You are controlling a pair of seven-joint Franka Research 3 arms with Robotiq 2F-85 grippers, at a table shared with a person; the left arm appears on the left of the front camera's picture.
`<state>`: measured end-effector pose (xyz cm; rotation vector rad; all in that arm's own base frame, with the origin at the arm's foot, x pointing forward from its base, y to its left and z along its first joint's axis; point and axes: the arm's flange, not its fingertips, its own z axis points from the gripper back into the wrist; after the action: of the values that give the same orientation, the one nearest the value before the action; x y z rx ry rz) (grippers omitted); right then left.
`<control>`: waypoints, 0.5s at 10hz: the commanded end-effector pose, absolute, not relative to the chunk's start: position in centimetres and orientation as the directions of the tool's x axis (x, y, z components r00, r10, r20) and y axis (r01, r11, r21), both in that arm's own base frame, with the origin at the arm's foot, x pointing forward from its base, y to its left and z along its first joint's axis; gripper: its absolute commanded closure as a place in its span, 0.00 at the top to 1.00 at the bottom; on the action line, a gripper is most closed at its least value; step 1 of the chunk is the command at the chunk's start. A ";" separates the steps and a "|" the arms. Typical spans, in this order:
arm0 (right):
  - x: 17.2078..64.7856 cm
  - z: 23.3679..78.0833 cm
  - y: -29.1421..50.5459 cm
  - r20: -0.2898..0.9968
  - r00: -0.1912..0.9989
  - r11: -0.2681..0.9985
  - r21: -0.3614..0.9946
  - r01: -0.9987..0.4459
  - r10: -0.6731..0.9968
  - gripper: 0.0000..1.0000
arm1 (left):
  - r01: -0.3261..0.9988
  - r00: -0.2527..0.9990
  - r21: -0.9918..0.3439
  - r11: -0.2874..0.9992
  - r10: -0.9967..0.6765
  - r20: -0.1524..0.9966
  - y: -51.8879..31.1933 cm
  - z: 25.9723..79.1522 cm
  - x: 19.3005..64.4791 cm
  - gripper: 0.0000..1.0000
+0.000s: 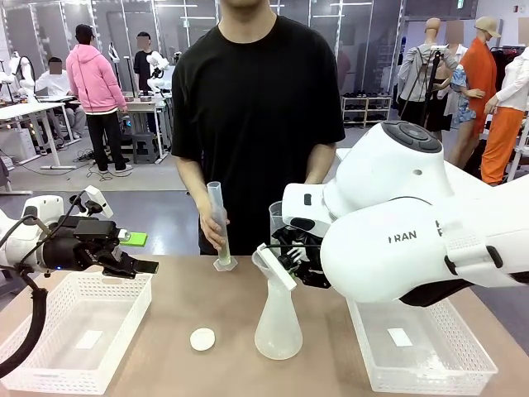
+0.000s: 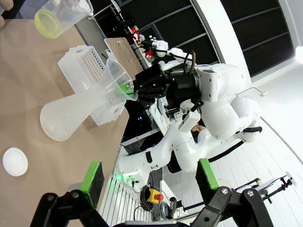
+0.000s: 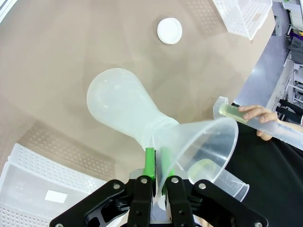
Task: Prepare the solutions needed for the experiment.
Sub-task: Pick up the Plastic Funnel and insert it into the Big flask.
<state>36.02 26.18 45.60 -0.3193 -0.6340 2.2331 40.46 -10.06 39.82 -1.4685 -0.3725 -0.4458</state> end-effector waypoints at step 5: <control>36.1 45.6 26.1 -0.018 -0.661 -0.566 -0.535 -0.627 0.750 0.34 | 0.508 0.860 -0.860 0.039 -0.075 0.505 -9.9 40.0 40.3 1.00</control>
<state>36.10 26.03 45.55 -0.3108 -0.6344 2.2208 40.46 -10.06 39.82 -1.4685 -0.3725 -0.4458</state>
